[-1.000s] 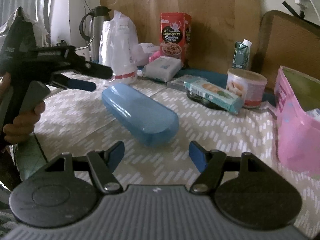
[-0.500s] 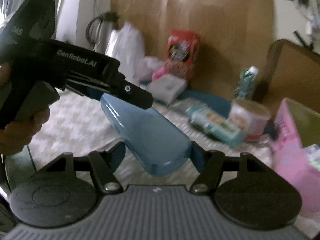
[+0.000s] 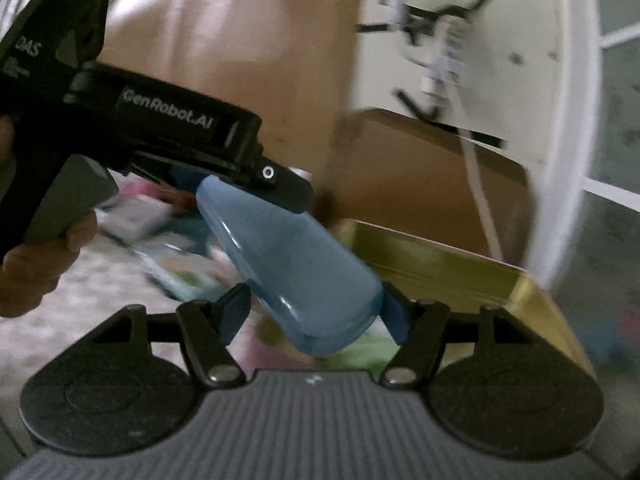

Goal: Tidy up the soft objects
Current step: 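Carry the blue case over the pink tin and open the left tool, then move the right tool to the teal pineapple box while the left tool approaches the clear packet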

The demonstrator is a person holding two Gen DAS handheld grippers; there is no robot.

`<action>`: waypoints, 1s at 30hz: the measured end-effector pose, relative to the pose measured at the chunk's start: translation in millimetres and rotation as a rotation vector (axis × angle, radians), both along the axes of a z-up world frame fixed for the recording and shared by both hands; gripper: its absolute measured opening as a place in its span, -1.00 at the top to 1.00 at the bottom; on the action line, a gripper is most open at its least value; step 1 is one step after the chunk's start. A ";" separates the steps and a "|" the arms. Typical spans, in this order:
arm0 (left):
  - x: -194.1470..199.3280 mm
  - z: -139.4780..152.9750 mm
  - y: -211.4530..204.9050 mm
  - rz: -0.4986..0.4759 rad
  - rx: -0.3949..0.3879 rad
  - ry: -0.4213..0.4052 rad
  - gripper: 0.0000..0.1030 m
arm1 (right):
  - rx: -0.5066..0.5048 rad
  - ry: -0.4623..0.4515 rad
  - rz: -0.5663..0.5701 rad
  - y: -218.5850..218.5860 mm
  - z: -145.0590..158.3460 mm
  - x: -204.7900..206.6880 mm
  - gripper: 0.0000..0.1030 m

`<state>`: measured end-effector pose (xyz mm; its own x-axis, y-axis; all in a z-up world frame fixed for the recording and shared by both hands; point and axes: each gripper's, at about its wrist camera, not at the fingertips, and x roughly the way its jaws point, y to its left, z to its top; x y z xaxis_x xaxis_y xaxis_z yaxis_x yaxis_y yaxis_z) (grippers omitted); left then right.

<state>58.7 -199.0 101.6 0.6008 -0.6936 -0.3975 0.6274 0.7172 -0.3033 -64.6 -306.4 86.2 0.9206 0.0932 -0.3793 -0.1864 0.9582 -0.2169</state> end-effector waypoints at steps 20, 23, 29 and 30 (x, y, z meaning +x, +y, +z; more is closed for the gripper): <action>-13.0 -24.4 -16.0 0.036 0.004 0.017 -0.84 | 0.143 0.046 -0.347 -100.3 -19.4 52.8 -0.54; -35.7 -25.5 21.8 0.077 0.006 0.003 -0.84 | 0.236 -0.050 -0.327 -94.2 -9.1 30.4 -0.52; -76.9 -47.4 102.6 0.197 0.105 -0.024 -0.84 | 0.319 -0.210 -0.144 -49.1 4.6 -15.5 -0.51; -79.7 -53.0 116.3 0.224 0.125 -0.020 -0.84 | 0.318 -0.221 -0.102 -38.3 5.3 -20.8 -0.46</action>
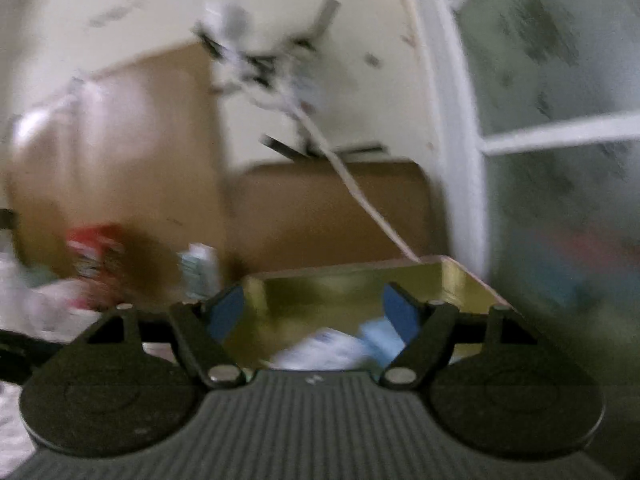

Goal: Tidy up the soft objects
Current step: 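Move the right tool to the teal pineapple box while the left tool approaches the clear packet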

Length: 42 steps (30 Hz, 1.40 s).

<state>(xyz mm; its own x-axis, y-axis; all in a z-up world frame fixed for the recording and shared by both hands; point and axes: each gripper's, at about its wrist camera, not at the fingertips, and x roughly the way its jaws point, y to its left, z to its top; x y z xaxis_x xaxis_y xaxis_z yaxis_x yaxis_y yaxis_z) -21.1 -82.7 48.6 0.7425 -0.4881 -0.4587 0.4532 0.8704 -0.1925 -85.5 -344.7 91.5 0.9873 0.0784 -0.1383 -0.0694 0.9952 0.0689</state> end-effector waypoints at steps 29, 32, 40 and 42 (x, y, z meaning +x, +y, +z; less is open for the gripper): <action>8.6 -36.4 122.2 0.220 -0.178 0.024 -0.87 | -0.249 0.537 0.303 169.4 -71.4 118.4 0.35; 10.0 -37.2 125.6 0.228 -0.196 0.030 -0.90 | -0.202 0.514 0.429 179.4 -63.6 85.1 0.39; 11.6 -38.5 129.9 0.239 -0.219 0.044 -0.90 | -0.310 0.407 0.410 185.4 -59.4 52.5 0.01; 11.4 -38.4 130.1 0.240 -0.218 0.041 -0.90 | -0.275 0.408 0.382 177.5 -59.0 58.1 -0.18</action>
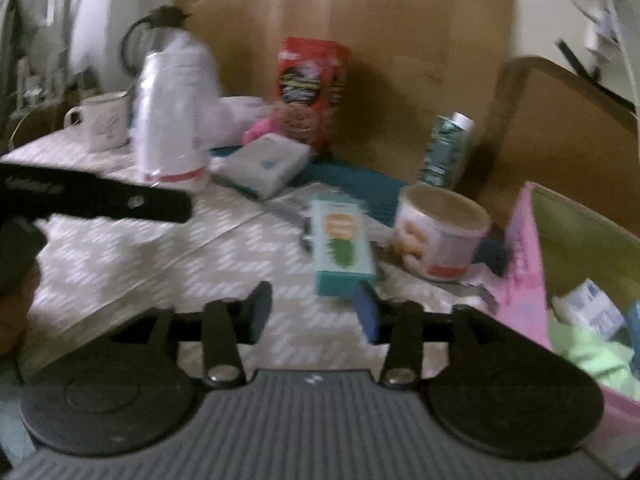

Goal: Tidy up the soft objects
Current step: 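Move the right tool to the teal pineapple box while the left tool approaches the clear packet, then grasp the teal box with the right tool while the left tool grasps the clear packet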

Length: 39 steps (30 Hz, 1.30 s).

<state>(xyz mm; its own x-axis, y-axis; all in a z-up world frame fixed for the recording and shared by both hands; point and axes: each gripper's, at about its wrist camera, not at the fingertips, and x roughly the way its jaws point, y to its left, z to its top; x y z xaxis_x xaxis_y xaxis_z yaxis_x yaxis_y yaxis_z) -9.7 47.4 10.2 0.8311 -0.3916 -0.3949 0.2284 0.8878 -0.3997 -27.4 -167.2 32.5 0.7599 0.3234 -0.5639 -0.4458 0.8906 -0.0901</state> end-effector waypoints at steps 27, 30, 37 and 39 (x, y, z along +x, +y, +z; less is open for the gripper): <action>-0.2 0.3 3.3 -0.009 -0.027 0.010 -0.92 | 0.001 0.107 0.309 7.0 -9.3 -69.7 0.14; 0.0 0.2 1.6 -0.012 -0.019 0.017 -0.92 | -0.009 0.064 0.270 4.4 -11.6 -80.2 -0.01; 3.8 -1.1 0.3 -0.027 -0.019 0.057 -0.92 | 0.065 0.079 0.187 -3.8 -15.5 -79.5 -0.09; 2.8 -0.9 3.8 -0.015 -0.040 0.081 -0.92 | 0.073 0.084 0.171 -2.7 -15.0 -80.8 -0.06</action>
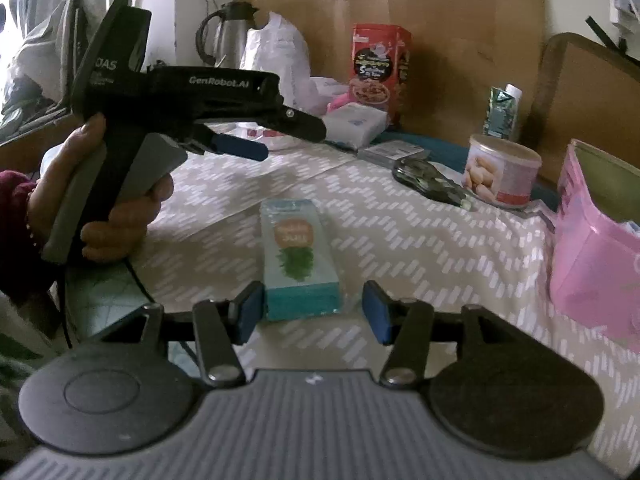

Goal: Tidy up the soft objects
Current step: 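Grasp the teal box with the right tool while the left tool grasps the clear packet, then carry both items into the pink tin and open both tools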

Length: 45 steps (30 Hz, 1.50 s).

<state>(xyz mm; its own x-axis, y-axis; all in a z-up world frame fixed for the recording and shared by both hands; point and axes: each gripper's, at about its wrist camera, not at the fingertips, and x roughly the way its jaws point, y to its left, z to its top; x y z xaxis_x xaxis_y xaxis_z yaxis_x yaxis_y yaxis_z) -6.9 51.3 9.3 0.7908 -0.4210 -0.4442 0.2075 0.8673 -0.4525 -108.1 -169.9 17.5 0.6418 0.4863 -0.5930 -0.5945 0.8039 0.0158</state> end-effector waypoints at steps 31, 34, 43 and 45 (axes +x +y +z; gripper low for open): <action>11.5 47.8 -103.0 -0.283 -0.041 0.175 0.35 | 0.417 0.059 -0.222 -62.9 24.0 10.0 0.17; 28.6 68.8 -137.2 -0.345 -0.027 0.115 0.35 | 0.400 -0.053 -0.277 -81.2 41.0 11.6 0.17; 74.3 85.5 -249.2 -0.529 0.013 0.064 0.34 | 0.321 -0.221 -0.495 -148.4 59.1 20.2 0.17; 83.5 81.5 -267.6 -0.546 0.029 0.062 0.33 | 0.315 -0.224 -0.535 -159.6 56.9 24.8 0.17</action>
